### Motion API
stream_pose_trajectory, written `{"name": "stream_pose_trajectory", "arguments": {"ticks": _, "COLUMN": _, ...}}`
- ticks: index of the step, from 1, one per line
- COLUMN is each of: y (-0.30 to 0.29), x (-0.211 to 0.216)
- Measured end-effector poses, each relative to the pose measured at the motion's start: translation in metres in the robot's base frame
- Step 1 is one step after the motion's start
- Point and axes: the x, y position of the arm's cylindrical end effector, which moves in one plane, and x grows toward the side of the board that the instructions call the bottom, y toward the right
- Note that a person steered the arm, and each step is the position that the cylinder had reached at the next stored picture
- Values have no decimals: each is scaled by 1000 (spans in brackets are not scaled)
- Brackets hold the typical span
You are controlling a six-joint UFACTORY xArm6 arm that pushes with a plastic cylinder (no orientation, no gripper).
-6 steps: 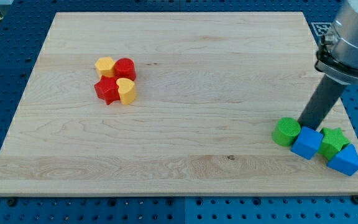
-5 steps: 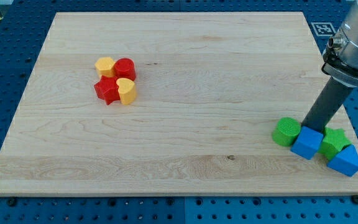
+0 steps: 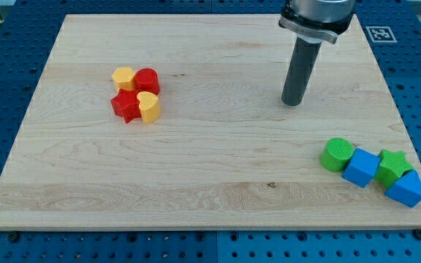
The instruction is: Put the arm diagonally to the top left of the red star
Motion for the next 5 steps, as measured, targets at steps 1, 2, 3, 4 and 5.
{"name": "stream_pose_trajectory", "arguments": {"ticks": 1, "y": -5, "x": -12}}
{"name": "stream_pose_trajectory", "arguments": {"ticks": 2, "y": -85, "x": -65}}
{"name": "stream_pose_trajectory", "arguments": {"ticks": 3, "y": -174, "x": -113}}
{"name": "stream_pose_trajectory", "arguments": {"ticks": 4, "y": -299, "x": -128}}
{"name": "stream_pose_trajectory", "arguments": {"ticks": 5, "y": -386, "x": -113}}
